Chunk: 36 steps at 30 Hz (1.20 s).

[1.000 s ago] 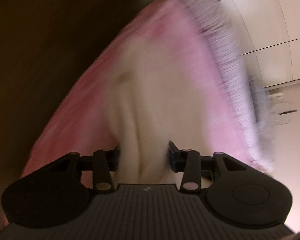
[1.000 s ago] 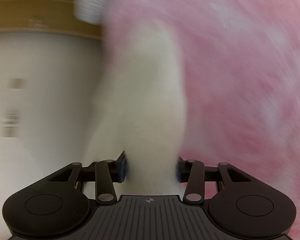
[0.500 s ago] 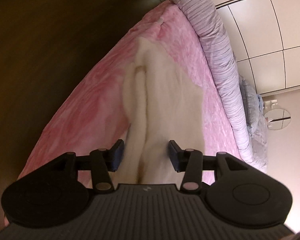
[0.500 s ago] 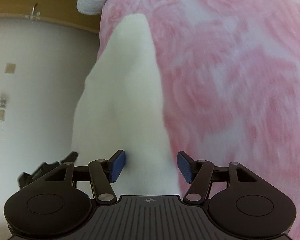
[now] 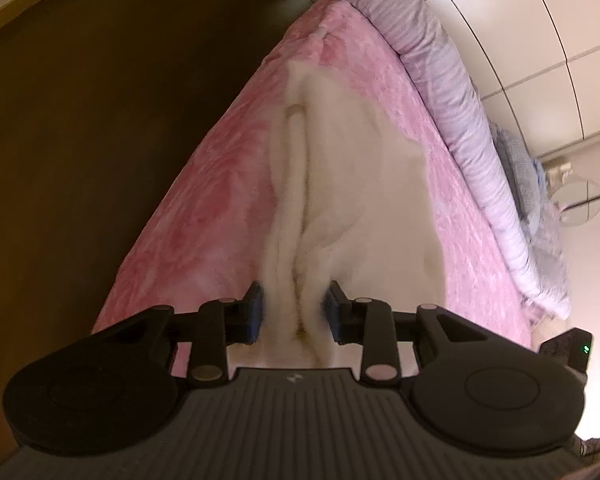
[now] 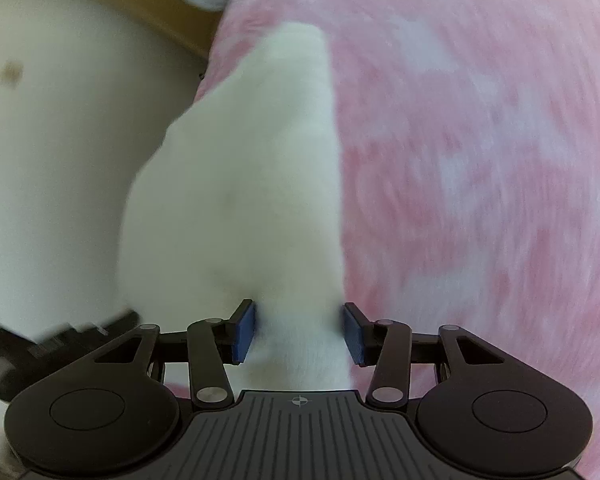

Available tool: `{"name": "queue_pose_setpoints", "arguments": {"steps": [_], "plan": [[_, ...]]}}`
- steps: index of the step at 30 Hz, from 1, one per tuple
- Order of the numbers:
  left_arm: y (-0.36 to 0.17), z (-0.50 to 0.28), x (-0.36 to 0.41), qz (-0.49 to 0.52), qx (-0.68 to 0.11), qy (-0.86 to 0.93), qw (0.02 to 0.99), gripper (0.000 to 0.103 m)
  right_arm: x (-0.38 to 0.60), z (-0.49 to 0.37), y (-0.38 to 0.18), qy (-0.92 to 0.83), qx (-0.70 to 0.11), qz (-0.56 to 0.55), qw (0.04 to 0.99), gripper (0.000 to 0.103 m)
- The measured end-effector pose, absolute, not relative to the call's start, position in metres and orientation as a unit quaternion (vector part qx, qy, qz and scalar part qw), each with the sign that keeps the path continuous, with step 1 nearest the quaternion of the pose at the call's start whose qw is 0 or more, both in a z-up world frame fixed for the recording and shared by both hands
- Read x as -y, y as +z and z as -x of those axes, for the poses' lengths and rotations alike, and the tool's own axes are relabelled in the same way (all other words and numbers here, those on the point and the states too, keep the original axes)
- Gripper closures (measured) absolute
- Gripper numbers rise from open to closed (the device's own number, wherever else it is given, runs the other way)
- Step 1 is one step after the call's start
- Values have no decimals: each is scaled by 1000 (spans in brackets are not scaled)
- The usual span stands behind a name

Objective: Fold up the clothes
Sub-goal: 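Lift the folded sweater with both grippers and carry it along the bed, then lower the sweater onto the bedspread and open both grippers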

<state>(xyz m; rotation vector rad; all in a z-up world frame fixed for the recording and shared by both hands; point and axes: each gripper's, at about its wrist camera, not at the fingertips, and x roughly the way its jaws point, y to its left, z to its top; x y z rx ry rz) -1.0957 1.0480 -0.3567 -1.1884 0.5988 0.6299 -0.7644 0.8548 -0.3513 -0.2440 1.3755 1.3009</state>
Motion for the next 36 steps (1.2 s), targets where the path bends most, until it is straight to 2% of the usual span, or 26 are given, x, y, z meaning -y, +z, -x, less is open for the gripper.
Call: {"name": "queue_pose_setpoints", "arguments": {"steps": [2, 6, 7, 9, 10, 12, 13, 14, 17, 21, 31, 36], "plan": [[-353, 1091, -1054, 521, -292, 283, 751, 71, -872, 777, -342, 571, -547, 160, 591, 57], [-322, 1082, -1048, 450, -342, 296, 770, 72, -869, 778, -326, 567, -554, 166, 586, 57], [-312, 1082, -1042, 434, -345, 310, 772, 74, -860, 778, -317, 567, -549, 161, 592, 57], [-290, 1082, -1028, 399, -349, 340, 777, 86, -845, 781, -300, 569, -528, 158, 610, 57], [-279, 1082, -1019, 377, -348, 352, 782, 89, -841, 784, -296, 573, -515, 164, 616, 58], [-267, 1078, -1002, 346, -352, 347, 798, 93, -840, 793, -293, 583, -485, 191, 623, 69], [-262, 1075, -994, 333, -354, 341, 805, 93, -841, 798, -295, 589, -476, 205, 620, 80], [-264, 1072, -989, 320, -364, 336, 808, 93, -841, 804, -295, 594, -469, 218, 617, 83], [-287, 1057, -981, 284, -416, 329, 799, 93, -845, 822, -313, 591, -471, 264, 600, 85], [-305, 1059, -986, 304, -414, 348, 784, 90, -853, 832, -326, 588, -465, 307, 586, 85], [-264, 1058, -968, 367, -438, 393, 721, 89, -837, 825, -288, 587, -487, 298, 574, 84], [-239, 1054, -942, 397, -457, 399, 689, 83, -820, 832, -264, 591, -485, 293, 574, 83]]}}
